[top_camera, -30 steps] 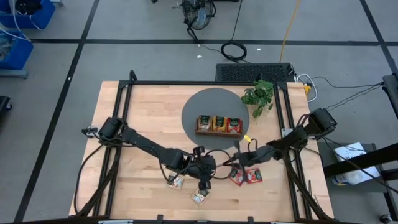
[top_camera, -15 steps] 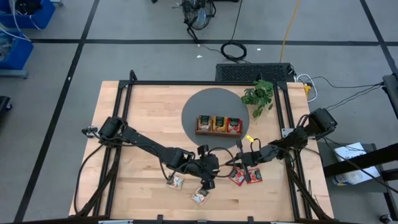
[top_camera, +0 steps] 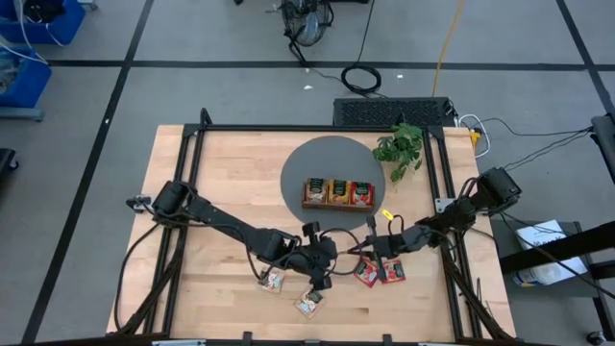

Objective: Pick & Place Tea
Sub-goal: Put the red tea bag into the right section of the wooden organizer

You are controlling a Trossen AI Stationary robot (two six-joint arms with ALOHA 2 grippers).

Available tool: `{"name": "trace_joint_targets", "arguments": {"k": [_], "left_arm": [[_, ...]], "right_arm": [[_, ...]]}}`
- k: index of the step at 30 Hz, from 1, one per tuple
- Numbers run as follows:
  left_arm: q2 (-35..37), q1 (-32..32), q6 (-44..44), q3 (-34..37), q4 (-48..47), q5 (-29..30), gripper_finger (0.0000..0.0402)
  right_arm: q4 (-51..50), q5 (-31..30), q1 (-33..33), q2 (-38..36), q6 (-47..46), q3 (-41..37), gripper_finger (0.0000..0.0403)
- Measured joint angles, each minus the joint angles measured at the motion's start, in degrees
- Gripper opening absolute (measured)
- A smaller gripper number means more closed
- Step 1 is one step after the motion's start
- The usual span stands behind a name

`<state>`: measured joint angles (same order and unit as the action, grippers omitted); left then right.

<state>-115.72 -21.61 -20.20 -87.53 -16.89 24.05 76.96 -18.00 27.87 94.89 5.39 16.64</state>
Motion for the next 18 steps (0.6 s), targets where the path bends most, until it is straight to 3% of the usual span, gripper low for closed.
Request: {"name": "trace_joint_targets", "arguments": {"k": [5, 13, 18], "left_arm": [[0.0, -0.1, -1.0, 0.0, -1.8, 0.0, 0.0003], [0.0, 0.0, -4.3, 0.0, -5.6, -1.2, 0.0002], [-0.2, 0.4, -4.4, 0.0, -5.6, -3.4, 0.0001]], "right_arm": [[-4.8, 0.3, 0.0, -0.7, -0.2, 0.0, 0.002], [-11.5, 0.3, 0.0, -8.5, -1.7, 0.1, 0.0118], [-25.5, 1.4, -1.1, -12.4, -3.8, 5.3, 0.0163]]}}
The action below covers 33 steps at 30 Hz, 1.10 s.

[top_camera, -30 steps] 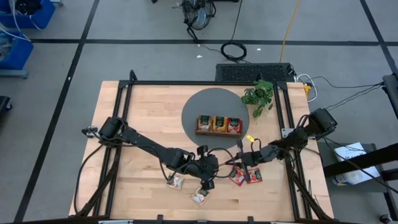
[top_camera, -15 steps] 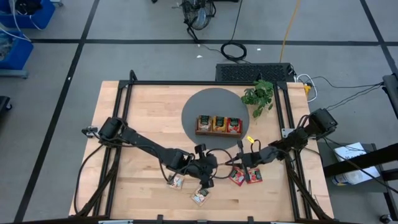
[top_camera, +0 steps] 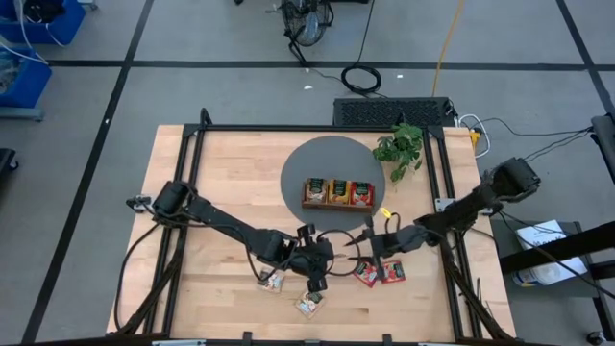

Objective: Pick & Place Tea
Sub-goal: Put the red tea bag into the right section of the wooden organizer

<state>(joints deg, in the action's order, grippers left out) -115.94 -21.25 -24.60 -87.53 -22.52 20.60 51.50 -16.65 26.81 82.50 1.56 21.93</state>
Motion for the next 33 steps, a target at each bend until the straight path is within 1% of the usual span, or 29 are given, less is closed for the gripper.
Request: {"name": "trace_joint_targets", "arguments": {"k": [5, 10, 12, 15, 19, 26, 29, 33], "left_arm": [[-0.6, 0.9, -1.3, 0.0, -0.4, -1.1, 0.0001], [-0.7, 1.0, -1.4, 0.0, -0.8, -1.6, 0.0001], [-0.7, 0.9, -1.4, 0.0, -1.0, -1.6, 0.0001], [-0.7, 1.0, -1.3, 0.0, -0.8, -1.6, 0.0001], [-1.0, 1.1, -1.4, 0.0, -0.8, -1.5, 0.0001], [-1.3, 1.4, -1.0, 0.0, 0.2, -1.2, 0.0001], [-1.3, 1.4, -1.0, 0.0, 0.1, -1.1, 0.0001], [-1.3, 1.4, -1.0, 0.0, -0.3, -1.0, 0.0001]], "right_arm": [[-12.4, 3.7, -1.7, 0.8, 0.1, 8.3, 0.0181], [-23.8, 7.9, -3.2, 1.1, 0.7, 14.7, 0.0179], [-27.3, 7.9, -3.6, 1.0, 0.6, 16.2, 0.0176], [-27.3, 8.1, -4.1, 1.1, 0.7, 16.5, 0.0172], [-27.5, 10.2, -4.8, 1.2, 0.6, 16.6, 0.0166], [-26.1, 10.8, -5.1, 4.9, -0.1, 16.6, 0.0148], [-25.7, 10.3, -5.4, 5.6, 0.6, 16.6, 0.0123], [-24.6, 9.3, -5.8, 5.5, 1.2, 16.6, 0.0056]]}}
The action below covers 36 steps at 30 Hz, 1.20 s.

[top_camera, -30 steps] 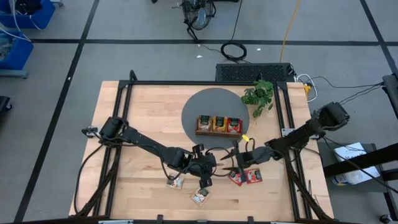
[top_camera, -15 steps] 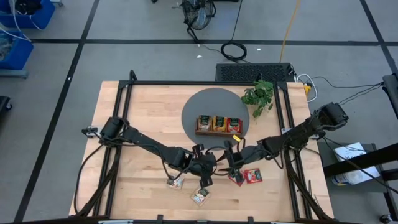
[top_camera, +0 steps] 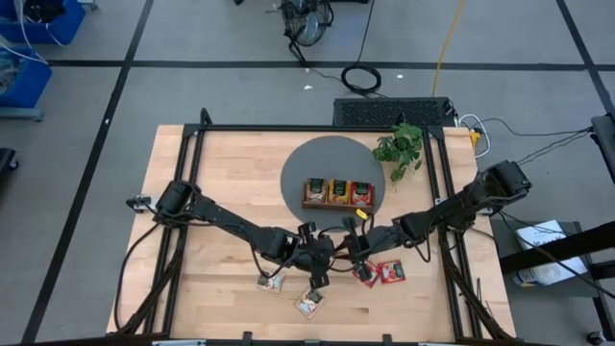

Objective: Pick & Place Tea
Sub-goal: Put the red tea bag into the right section of the wooden organizer

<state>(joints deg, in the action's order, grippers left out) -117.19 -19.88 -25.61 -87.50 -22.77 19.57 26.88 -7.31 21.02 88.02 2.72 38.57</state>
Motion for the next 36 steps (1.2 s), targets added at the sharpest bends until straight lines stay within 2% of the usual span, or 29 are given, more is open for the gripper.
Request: {"name": "trace_joint_targets", "arguments": {"k": [2, 4, 13, 18, 24, 28, 32, 36], "left_arm": [[0.0, 0.0, 0.0, 0.0, 0.0, 0.0, 0.0001], [0.0, -0.1, 0.0, 0.0, 0.2, -0.2, 0.0001], [0.0, 0.0, -0.3, 0.0, 0.1, 0.2, 0.001], [0.0, -0.1, -0.3, 0.0, -0.5, 0.5, 0.0022], [0.0, -0.6, 0.9, 0.0, -2.4, -3.9, 0.004], [0.0, -1.6, 1.3, 0.0, -4.7, -4.5, 0.0068], [0.0, -2.6, -1.8, 0.0, -7.6, -4.5, 0.009], [0.1, -5.3, -5.7, 1.0, -8.0, -2.1, 0.0093]], "right_arm": [[0.7, 1.1, 0.0, 0.0, 0.1, 0.0, 0.0019], [0.7, 3.6, -0.4, 0.0, -0.2, 0.0, 0.0007], [-0.9, 4.2, -0.5, -0.1, -2.2, 0.0, 0.0001], [-1.7, 1.5, -0.4, -0.1, -2.1, -0.1, 0.0001], [-2.7, 1.1, -0.8, 0.0, -2.1, -0.1, 0.0], [-4.2, -2.3, -0.9, -1.1, -2.0, -0.2, 0.0], [-6.9, -6.6, -1.1, -6.4, -0.6, -1.6, 0.0], [-9.1, -10.3, -1.2, -16.3, -0.3, -5.1, 0.0]]}}
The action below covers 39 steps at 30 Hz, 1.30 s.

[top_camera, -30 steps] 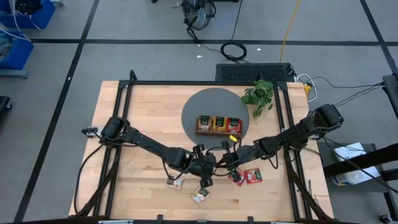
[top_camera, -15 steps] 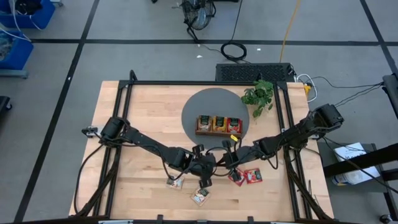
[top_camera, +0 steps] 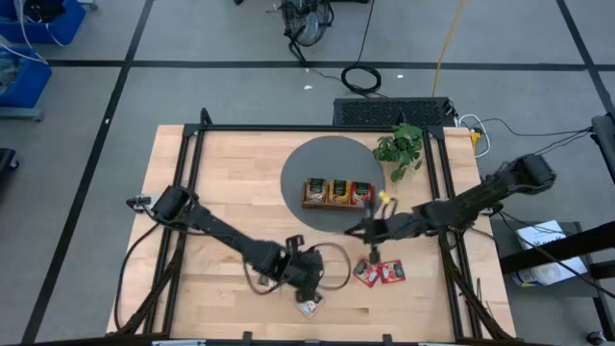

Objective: Pick & Place Tea
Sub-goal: Put the red tea bag into the right section of the wooden organizer

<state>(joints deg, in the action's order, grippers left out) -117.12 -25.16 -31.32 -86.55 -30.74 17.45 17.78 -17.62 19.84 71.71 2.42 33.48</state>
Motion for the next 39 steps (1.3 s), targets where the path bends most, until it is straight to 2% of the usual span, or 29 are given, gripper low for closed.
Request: {"name": "trace_joint_targets", "arguments": {"k": [3, 6, 10, 12, 16, 21, 23, 29, 36, 39], "left_arm": [[0.1, -3.2, -2.0, 1.6, 1.5, 5.0, 0.0092], [0.1, -7.0, -2.6, 2.3, 3.0, 14.2, 0.0085], [0.1, -11.3, -0.3, 3.1, 7.5, 24.6, 0.0024], [0.1, -12.6, 1.5, 3.1, 10.1, 27.0, 0.0009], [0.1, -13.2, 7.2, 3.1, 14.1, 27.1, 0.0008], [0.1, -12.6, 8.2, 3.1, 14.4, 26.3, 0.001], [0.1, -12.0, 8.3, 3.1, 14.4, 25.9, 0.0019], [0.1, -10.5, 8.3, 3.1, 14.3, 23.3, 0.0023], [0.1, -10.4, 9.2, 3.1, 14.3, 22.5, 0.0004], [0.1, -10.4, 9.2, 3.1, 14.3, 22.5, 0.0014]], "right_arm": [[-0.3, -3.6, -0.2, -8.3, 0.3, -4.1, 0.0], [0.2, -6.7, -1.6, -16.0, 0.1, -9.0, 0.0], [3.6, -8.3, -5.1, -23.4, -1.2, -15.9, 0.0], [6.6, -8.0, -7.3, -25.7, -2.2, -19.1, 0.0], [8.6, -7.0, -11.7, -28.5, -3.7, -23.5, 0.0], [8.6, 3.6, -18.2, -28.6, -6.2, -24.8, 0.0], [8.4, 5.9, -20.1, -27.8, -6.2, -24.8, 0.0], [7.7, 5.9, -23.8, -24.6, -2.5, -24.8, 0.0], [10.6, 5.9, -27.2, -19.6, 0.0, -24.8, 0.0], [13.3, 5.9, -27.8, -17.9, 2.0, -24.8, 0.0]]}}
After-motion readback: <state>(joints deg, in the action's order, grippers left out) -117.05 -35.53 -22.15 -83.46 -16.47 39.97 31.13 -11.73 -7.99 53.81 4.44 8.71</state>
